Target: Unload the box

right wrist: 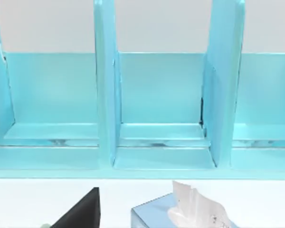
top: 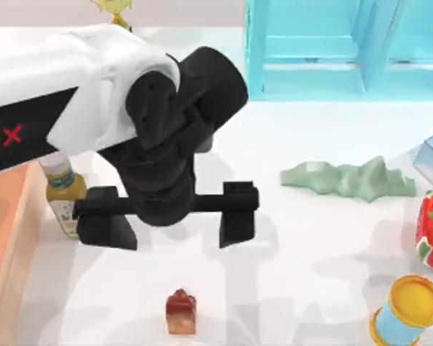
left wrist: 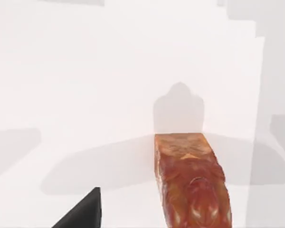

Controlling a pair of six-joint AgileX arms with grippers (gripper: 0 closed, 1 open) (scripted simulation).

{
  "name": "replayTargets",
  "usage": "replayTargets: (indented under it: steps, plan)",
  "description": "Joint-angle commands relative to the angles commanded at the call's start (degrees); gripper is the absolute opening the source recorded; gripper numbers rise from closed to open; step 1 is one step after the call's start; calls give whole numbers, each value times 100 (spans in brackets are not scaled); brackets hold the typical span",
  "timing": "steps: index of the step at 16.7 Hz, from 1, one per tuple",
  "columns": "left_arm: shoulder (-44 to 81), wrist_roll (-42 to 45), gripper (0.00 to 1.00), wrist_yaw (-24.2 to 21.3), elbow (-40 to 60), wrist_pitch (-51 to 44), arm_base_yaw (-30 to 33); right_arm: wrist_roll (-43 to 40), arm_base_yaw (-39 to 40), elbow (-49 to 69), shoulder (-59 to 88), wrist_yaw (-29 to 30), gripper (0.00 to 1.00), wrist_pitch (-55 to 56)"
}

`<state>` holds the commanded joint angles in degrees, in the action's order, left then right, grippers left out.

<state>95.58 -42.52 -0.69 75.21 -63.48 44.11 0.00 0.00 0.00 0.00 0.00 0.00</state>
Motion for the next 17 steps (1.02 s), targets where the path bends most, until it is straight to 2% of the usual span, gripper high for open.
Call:
replayTargets:
  steps: [3, 8, 12, 17]
  plan:
    - [4, 1004, 100, -28, 901, -164, -986, 0, 0, 0, 0, 0, 100, 0]
    - [376, 3000, 100, -19, 2154, -696, -2966, 0, 0, 0, 0, 0, 100, 0]
    - [870, 4189, 100, -24, 2337, -1114, -4173, 0, 0, 0, 0, 0, 100, 0]
    - [1306, 5010, 100, 17, 2166, -1406, -5024, 0, 0, 0, 0, 0, 100, 0]
